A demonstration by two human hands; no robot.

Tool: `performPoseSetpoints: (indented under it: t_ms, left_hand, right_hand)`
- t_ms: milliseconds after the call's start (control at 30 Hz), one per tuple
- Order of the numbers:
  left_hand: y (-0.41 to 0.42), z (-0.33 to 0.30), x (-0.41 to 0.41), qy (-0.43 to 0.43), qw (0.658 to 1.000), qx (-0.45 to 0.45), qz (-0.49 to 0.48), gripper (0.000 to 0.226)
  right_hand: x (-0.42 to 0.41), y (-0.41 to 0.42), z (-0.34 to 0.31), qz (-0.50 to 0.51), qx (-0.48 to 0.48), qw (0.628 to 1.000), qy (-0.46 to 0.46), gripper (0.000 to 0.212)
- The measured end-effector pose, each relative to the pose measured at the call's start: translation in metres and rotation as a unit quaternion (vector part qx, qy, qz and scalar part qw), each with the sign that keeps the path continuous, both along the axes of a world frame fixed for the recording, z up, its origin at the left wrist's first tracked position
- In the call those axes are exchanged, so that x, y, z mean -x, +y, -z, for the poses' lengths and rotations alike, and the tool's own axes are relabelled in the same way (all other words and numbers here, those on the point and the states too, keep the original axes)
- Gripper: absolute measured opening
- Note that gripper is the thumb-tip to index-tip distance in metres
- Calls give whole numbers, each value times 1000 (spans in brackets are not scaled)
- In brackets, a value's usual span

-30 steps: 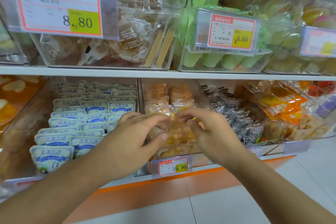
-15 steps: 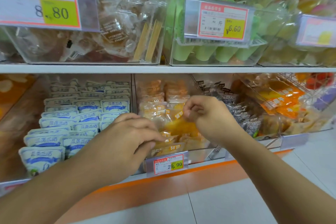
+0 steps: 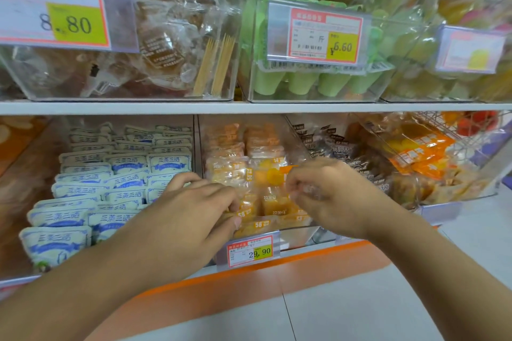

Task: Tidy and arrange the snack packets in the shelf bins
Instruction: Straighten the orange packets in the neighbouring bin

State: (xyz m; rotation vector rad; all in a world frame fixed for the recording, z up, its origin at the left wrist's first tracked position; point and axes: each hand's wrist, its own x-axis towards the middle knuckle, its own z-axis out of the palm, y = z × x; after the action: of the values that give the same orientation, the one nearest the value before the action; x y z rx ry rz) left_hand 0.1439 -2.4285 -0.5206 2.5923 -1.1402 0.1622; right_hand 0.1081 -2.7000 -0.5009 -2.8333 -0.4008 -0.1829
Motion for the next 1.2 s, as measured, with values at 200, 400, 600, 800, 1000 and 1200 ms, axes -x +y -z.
performPoseSetpoints:
  t_ms: [200, 400, 600, 800, 1000, 1200]
  left_hand:
    - [-7, 4, -1, 3, 1000, -18, -6, 51]
    - [-8, 6, -13, 33, 999, -38, 14, 54]
    - [-43, -8, -44, 41, 999, 4, -4, 29]
    - [-88, 2, -78, 93, 993, -7, -66, 28]
    - [-83, -2, -76, 121, 985, 57, -107, 9]
    - [-62, -24, -40, 100, 973, 182, -95, 8]
  right_hand:
    - [-2, -7, 3, -1, 66, 997, 45, 13]
    - [7, -22, 1, -35, 11, 993, 109, 29]
    - [2, -11, 13, -32, 44, 996, 72, 40]
    - [5, -14, 16, -29, 25, 998, 56, 38]
    - [7, -15, 23, -9, -1, 999, 38, 41]
    - [12, -13, 12, 121, -207, 965, -104, 40]
